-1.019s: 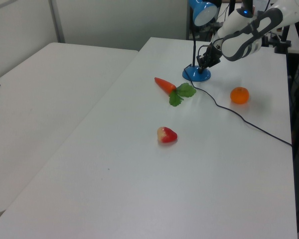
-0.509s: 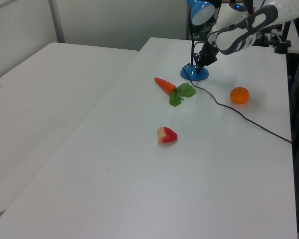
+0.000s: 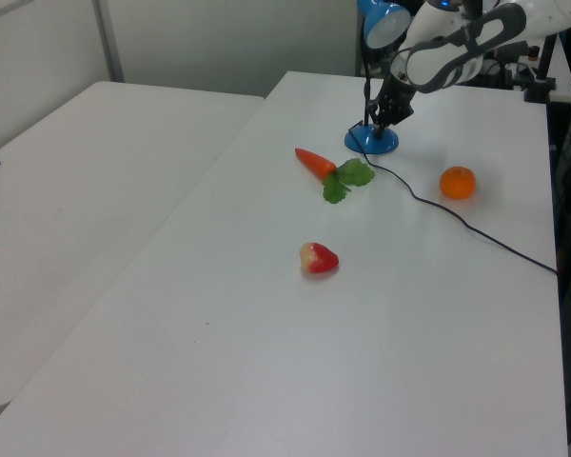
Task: Turn on desk lamp
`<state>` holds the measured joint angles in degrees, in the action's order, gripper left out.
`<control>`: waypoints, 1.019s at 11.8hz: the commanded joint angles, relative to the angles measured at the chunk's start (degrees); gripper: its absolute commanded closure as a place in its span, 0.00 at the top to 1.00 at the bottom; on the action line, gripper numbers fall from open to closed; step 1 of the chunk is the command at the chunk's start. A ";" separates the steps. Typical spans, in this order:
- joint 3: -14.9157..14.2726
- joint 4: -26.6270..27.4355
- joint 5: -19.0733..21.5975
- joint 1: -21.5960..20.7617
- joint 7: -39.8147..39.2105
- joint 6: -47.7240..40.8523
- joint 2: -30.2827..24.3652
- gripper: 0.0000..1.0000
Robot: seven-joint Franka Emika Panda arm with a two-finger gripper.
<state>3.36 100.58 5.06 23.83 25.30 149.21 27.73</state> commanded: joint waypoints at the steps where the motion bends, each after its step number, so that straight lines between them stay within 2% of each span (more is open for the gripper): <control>1: 0.07 -3.02 0.65 -0.01 3.43 -4.19 5.32 0.00; 7: -0.28 -5.21 1.00 0.08 10.02 -4.45 5.32 0.00; 12: -0.37 -5.21 1.00 0.52 9.41 -7.79 3.65 0.00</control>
<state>3.32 96.30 5.07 24.01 34.69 144.00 29.48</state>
